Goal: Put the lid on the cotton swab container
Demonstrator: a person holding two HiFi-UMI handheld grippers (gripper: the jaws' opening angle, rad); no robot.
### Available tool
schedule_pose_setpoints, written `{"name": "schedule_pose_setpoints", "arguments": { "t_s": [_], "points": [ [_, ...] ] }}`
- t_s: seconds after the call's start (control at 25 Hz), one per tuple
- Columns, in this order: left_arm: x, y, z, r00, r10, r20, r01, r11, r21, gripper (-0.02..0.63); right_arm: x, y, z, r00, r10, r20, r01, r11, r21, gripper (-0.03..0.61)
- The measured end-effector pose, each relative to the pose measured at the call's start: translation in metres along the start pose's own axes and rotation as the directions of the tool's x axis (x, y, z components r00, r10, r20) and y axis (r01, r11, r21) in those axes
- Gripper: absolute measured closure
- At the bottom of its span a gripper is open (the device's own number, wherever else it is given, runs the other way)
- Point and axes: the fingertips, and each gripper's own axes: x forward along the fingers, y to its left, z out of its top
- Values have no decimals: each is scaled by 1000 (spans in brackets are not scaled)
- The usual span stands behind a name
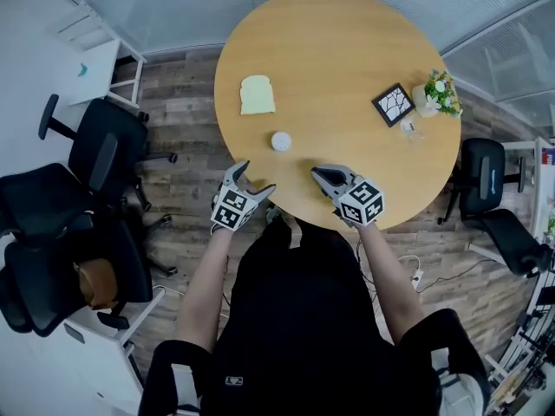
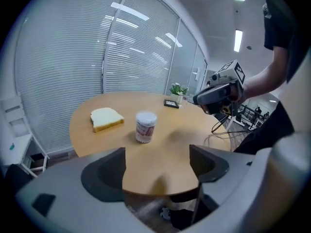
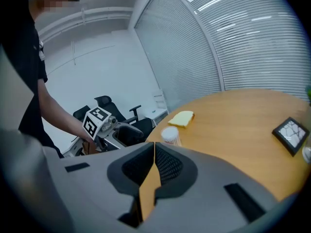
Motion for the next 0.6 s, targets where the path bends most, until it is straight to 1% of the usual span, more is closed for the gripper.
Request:
{"name": "schedule_pose_setpoints", "arguments": {
  "t_s": [0.08, 0.16, 0.24, 0.36, 0.56, 0.6],
  "points": [
    [-14, -5, 8, 999, 6, 44, -6, 1000, -16, 196, -4, 5, -2, 1000, -8, -9, 7, 1000, -23, 574],
    [-30, -9, 14, 995, 15, 97, -9, 998, -61, 203, -9, 7, -3, 1000, -18, -10, 18, 999, -32, 574],
    [-45, -13, 20, 988, 31, 149, -17, 995, -96, 232, -12, 9, -3, 1000, -28, -4, 28, 999, -36, 574],
    [-67, -21, 25, 979, 46, 199, -23, 993, -114, 361, -15, 16, -2, 999, -33, 7, 33, 999, -42, 574],
    [-94, -30, 33, 965, 55, 257, -20, 990, -136, 487, -13, 31, 5, 999, -28, 17, 29, 997, -68, 574],
    [-98, -31, 34, 963, 61, 264, -24, 990, -140, 530, -12, 34, 7, 999, -26, 20, 28, 997, -78, 574]
  ]
}}
